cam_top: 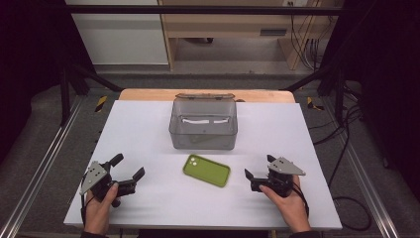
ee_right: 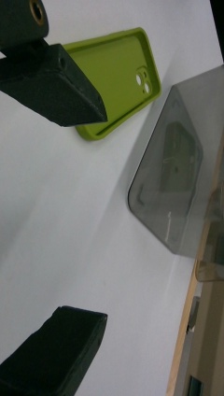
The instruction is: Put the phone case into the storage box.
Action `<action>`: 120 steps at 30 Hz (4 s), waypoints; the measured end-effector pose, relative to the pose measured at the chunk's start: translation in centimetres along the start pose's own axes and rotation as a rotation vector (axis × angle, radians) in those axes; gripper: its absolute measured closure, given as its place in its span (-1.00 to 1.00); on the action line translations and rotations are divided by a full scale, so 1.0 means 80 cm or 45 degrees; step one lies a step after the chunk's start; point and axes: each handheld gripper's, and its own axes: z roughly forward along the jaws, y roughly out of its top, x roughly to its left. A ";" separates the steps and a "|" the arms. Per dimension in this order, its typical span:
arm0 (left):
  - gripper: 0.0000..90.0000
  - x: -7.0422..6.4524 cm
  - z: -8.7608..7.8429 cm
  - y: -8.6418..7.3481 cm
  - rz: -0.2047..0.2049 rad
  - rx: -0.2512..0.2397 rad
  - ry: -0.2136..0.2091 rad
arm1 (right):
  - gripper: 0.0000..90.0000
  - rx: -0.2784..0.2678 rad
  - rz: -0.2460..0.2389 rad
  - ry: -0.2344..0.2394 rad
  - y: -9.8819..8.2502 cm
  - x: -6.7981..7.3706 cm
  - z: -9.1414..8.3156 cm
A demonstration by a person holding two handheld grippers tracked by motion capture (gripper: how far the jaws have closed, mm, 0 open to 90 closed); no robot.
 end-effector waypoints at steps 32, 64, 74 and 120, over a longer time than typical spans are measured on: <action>-0.97 -0.002 0.002 -0.002 -0.002 0.018 -0.010 | -0.21 0.145 -0.136 0.207 0.037 0.074 0.073; -0.97 -0.005 0.006 -0.002 0.001 0.032 -0.037 | 1.00 0.480 -0.180 0.423 0.019 0.110 0.068; -0.97 -0.006 0.006 -0.001 0.001 0.031 -0.040 | 1.00 0.517 -0.165 0.502 0.017 0.138 0.059; -0.97 -0.008 0.010 -0.003 0.006 0.055 -0.053 | -0.44 0.407 -0.279 0.443 0.014 0.192 0.035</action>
